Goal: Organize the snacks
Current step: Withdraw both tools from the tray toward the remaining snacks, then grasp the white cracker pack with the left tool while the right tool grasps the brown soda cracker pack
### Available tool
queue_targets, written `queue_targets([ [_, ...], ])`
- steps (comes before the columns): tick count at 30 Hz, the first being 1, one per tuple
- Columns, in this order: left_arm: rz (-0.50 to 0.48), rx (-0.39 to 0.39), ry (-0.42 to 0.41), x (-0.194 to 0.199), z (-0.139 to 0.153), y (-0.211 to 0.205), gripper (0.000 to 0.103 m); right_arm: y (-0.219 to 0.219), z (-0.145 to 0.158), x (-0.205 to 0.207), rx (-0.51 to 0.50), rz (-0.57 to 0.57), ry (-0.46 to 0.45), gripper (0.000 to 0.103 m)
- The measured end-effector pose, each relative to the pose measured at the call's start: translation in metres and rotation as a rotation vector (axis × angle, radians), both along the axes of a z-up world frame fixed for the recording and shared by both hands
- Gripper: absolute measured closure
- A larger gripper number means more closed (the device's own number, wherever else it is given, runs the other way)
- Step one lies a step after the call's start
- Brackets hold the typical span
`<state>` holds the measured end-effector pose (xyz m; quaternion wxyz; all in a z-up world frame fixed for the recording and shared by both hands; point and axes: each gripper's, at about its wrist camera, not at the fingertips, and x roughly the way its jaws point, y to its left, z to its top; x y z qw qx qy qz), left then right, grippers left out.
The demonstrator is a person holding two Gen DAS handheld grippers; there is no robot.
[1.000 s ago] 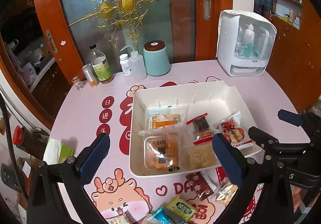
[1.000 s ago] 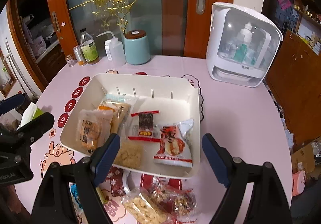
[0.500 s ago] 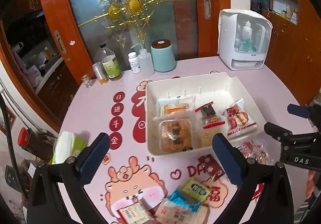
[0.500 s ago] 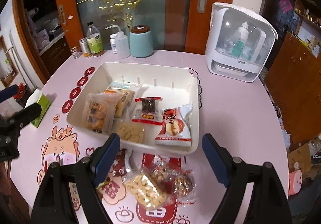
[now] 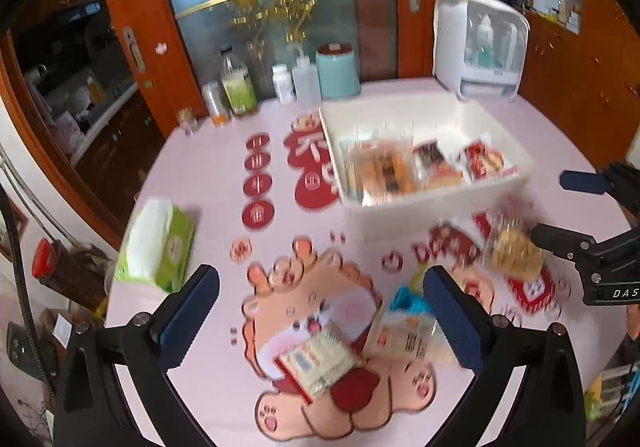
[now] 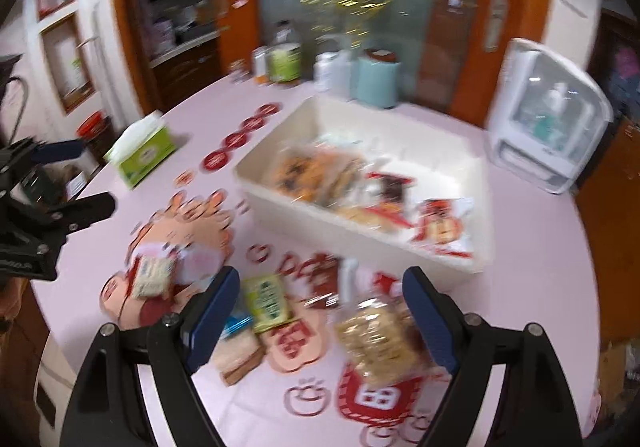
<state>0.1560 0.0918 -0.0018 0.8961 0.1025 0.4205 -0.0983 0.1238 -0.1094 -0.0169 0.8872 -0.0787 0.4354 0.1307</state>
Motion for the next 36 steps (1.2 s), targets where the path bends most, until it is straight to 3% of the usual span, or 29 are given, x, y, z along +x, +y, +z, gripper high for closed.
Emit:
queue_targets([
  [9, -0.116, 0.043, 0.171, -0.010, -0.093, 0.028, 0.002, 0.038, -0.081, -0.014, -0.004, 0.161, 0.157, 0.019],
  [15, -0.171, 0.030, 0.261, 0.001, -0.136, 0.041, 0.002, 0.047, -0.122, -0.020, -0.018, 0.239, 0.217, 0.019],
  [22, -0.329, 0.052, 0.294, 0.001, -0.149, 0.026, 0.002, 0.061, -0.139, -0.019, -0.039, 0.326, 0.228, 0.019],
  [32, -0.376, 0.130, 0.334, 0.020, -0.166, 0.013, 0.002, 0.082, -0.147, -0.012, -0.064, 0.401, 0.199, 0.023],
  [36, -0.386, 0.126, 0.364, 0.024, -0.172, 0.011, 0.001, 0.086, -0.146, -0.012, -0.062, 0.416, 0.189, 0.032],
])
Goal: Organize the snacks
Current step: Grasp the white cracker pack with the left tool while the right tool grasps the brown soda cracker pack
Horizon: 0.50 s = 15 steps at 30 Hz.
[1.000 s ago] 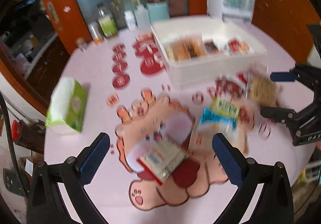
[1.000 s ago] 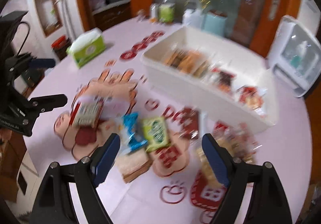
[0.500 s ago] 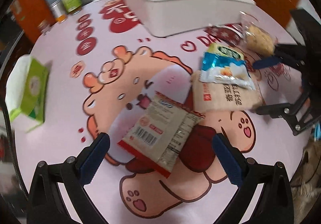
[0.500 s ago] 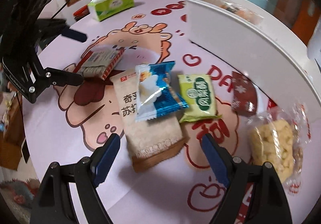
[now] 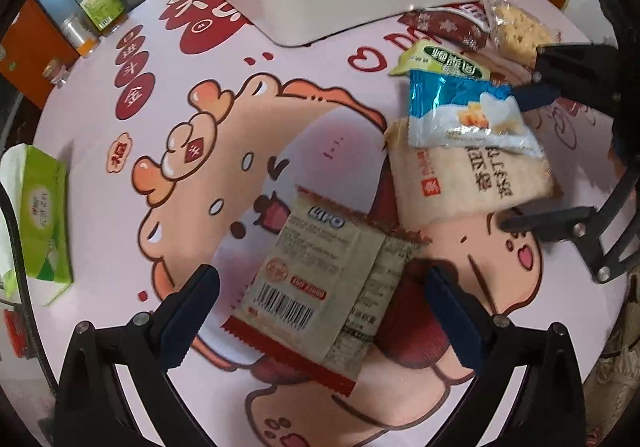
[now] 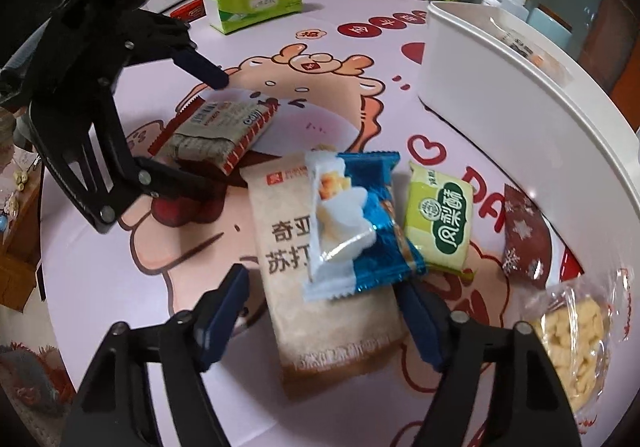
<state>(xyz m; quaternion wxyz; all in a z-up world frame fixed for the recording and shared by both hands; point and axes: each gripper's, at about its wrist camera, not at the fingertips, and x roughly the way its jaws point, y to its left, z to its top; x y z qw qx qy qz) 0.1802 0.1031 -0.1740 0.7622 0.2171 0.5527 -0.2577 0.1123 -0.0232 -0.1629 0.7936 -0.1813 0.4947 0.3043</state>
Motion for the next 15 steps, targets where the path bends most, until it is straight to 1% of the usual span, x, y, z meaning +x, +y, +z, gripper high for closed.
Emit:
queue_targets([
  [1, 0.000, -0.005, 0.005, 0.001, -0.001, 0.000, 0.002, 0.000, 0.001, 0.000, -0.002, -0.003, 0.002, 0.038],
  [2, 0.000, -0.015, 0.013, 0.001, -0.001, 0.000, 0.006, 0.000, 0.002, -0.001, 0.000, -0.006, 0.000, 0.041],
  [3, 0.001, -0.029, 0.018, 0.001, 0.000, 0.001, 0.011, 0.001, 0.001, 0.000, -0.001, -0.007, 0.003, 0.041],
  [4, 0.007, -0.057, 0.029, 0.000, 0.003, 0.002, 0.026, 0.000, 0.001, -0.001, 0.000, -0.012, 0.003, 0.042],
  [5, 0.017, -0.059, 0.017, -0.001, 0.005, 0.002, 0.040, -0.001, 0.001, -0.002, 0.001, -0.016, 0.004, 0.043],
  [7, 0.031, -0.041, -0.002, -0.004, 0.008, -0.001, 0.046, -0.003, 0.001, -0.004, 0.003, -0.028, 0.005, 0.045],
  [8, 0.040, -0.033, -0.016, -0.008, 0.009, -0.002, 0.051, -0.004, 0.002, -0.005, 0.006, -0.034, 0.008, 0.045],
  [9, 0.048, -0.027, -0.026, -0.012, 0.010, -0.004, 0.054, -0.006, 0.002, -0.008, 0.010, -0.041, 0.012, 0.045],
  [13, 0.091, 0.020, -0.065, -0.027, 0.012, -0.012, 0.054, -0.016, 0.005, -0.019, 0.054, -0.065, 0.050, 0.045],
  [15, 0.118, 0.019, -0.072, -0.037, 0.013, -0.015, 0.054, -0.022, 0.007, -0.025, 0.083, -0.080, 0.065, 0.045],
])
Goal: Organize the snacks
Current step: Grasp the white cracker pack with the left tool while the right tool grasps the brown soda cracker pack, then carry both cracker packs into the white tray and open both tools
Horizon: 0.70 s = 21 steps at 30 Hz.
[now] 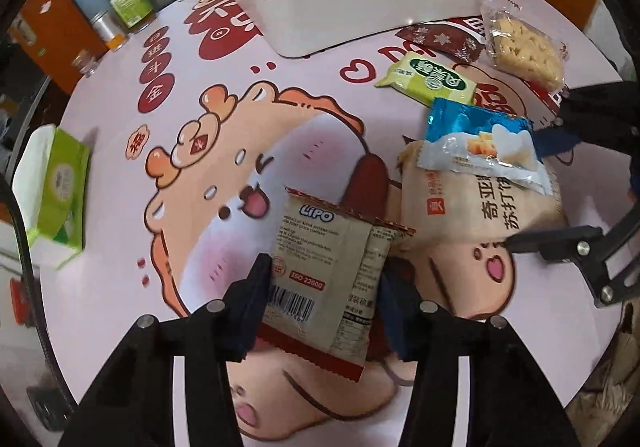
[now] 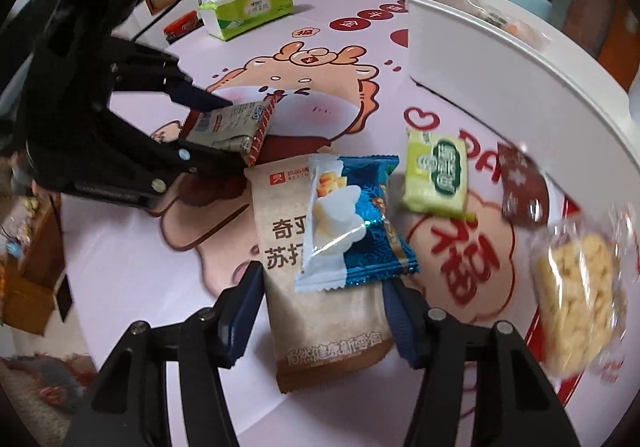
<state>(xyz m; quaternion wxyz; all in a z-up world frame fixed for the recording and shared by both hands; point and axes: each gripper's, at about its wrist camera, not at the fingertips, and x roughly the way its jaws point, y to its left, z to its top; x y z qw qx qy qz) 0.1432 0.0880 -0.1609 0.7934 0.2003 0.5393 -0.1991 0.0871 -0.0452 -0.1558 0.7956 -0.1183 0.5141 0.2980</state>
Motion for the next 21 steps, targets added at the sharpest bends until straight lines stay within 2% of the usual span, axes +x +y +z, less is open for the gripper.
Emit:
queue_targets([
  [3, 0.036, -0.038, 0.004, -0.011, 0.005, -0.001, 0.054, -0.014, 0.002, -0.006, 0.083, -0.032, 0.058, 0.045],
  [7, 0.077, -0.113, 0.014, -0.018, 0.016, 0.001, 0.054, -0.041, -0.003, -0.005, 0.302, -0.090, 0.218, 0.045],
  [9, 0.086, -0.135, 0.016, -0.020, 0.021, -0.001, 0.054, -0.051, -0.006, -0.007, 0.373, -0.115, 0.259, 0.045],
  [15, 0.071, -0.123, -0.003, -0.028, 0.036, -0.018, 0.054, -0.063, -0.001, -0.016, 0.389, -0.148, 0.238, 0.045],
  [21, 0.064, -0.153, -0.034, -0.025, 0.064, -0.031, 0.054, -0.077, 0.025, -0.020, 0.387, -0.159, 0.158, 0.045],
])
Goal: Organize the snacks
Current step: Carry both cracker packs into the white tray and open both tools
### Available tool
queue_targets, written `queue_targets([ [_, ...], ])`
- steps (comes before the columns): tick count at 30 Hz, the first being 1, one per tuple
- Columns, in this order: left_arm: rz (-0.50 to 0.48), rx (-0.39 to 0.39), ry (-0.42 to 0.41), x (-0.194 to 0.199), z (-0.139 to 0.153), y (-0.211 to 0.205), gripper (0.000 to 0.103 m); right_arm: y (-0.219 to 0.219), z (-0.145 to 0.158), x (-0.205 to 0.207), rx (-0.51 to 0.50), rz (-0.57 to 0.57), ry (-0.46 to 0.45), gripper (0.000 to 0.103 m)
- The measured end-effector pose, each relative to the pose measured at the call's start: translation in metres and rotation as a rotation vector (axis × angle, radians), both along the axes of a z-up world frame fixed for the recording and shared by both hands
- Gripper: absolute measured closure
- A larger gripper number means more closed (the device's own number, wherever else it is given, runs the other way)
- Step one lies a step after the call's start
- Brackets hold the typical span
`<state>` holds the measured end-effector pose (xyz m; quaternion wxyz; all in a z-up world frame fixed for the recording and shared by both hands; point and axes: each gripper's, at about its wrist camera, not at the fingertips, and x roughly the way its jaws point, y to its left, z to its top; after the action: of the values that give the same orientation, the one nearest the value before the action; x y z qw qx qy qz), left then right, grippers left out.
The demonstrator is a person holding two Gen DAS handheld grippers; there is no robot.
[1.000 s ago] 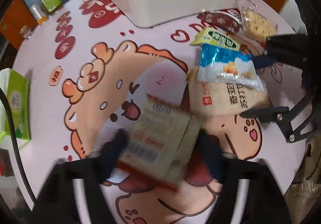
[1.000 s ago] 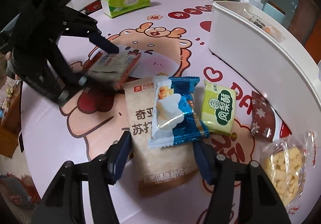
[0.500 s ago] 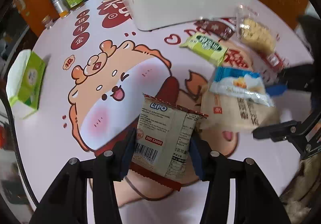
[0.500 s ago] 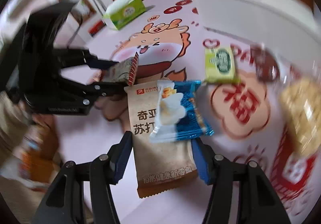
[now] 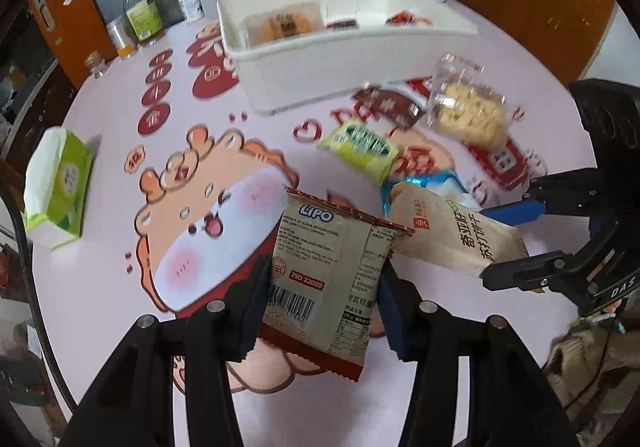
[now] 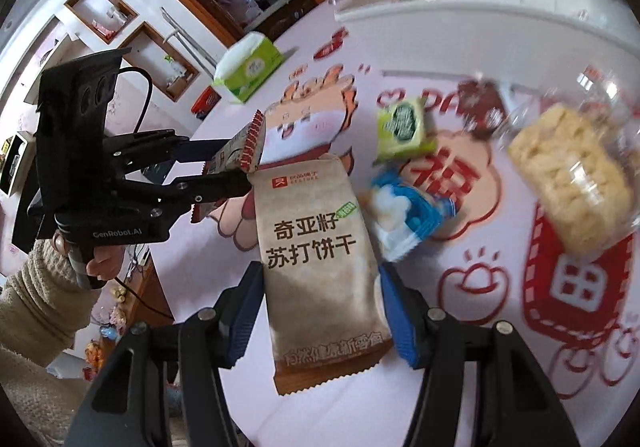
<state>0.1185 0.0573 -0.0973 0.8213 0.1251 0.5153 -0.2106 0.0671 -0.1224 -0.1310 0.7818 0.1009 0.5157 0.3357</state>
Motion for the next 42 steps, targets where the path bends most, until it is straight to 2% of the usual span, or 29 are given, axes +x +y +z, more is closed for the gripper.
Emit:
queue_targets([
  [9, 0.020, -0.070, -0.114, 0.020, 0.062, -0.023, 0.054, -0.029, 0.058, 0.007, -0.024, -0.090, -0.180, 0.045],
  [14, 0.054, -0.102, -0.181, 0.041, 0.095, -0.034, 0.054, -0.046, 0.095, 0.023, -0.060, -0.180, -0.284, 0.045],
  [19, 0.112, -0.107, -0.246, 0.072, 0.123, -0.047, 0.054, -0.063, 0.133, 0.056, -0.126, -0.298, -0.379, 0.045],
  [27, 0.196, -0.151, -0.303, 0.124, 0.155, -0.071, 0.054, -0.091, 0.164, 0.115, -0.201, -0.468, -0.428, 0.045],
  [33, 0.223, -0.156, -0.326, 0.160, 0.151, -0.095, 0.054, -0.094, 0.159, 0.147, -0.253, -0.566, -0.427, 0.045],
  [39, 0.254, -0.113, -0.276, 0.189, 0.113, -0.116, 0.054, -0.084, 0.137, 0.164, -0.349, -0.645, -0.449, 0.045],
  [42, 0.280, -0.082, -0.245, 0.204, 0.088, -0.120, 0.054, -0.083, 0.118, 0.180, -0.380, -0.645, -0.407, 0.045],
])
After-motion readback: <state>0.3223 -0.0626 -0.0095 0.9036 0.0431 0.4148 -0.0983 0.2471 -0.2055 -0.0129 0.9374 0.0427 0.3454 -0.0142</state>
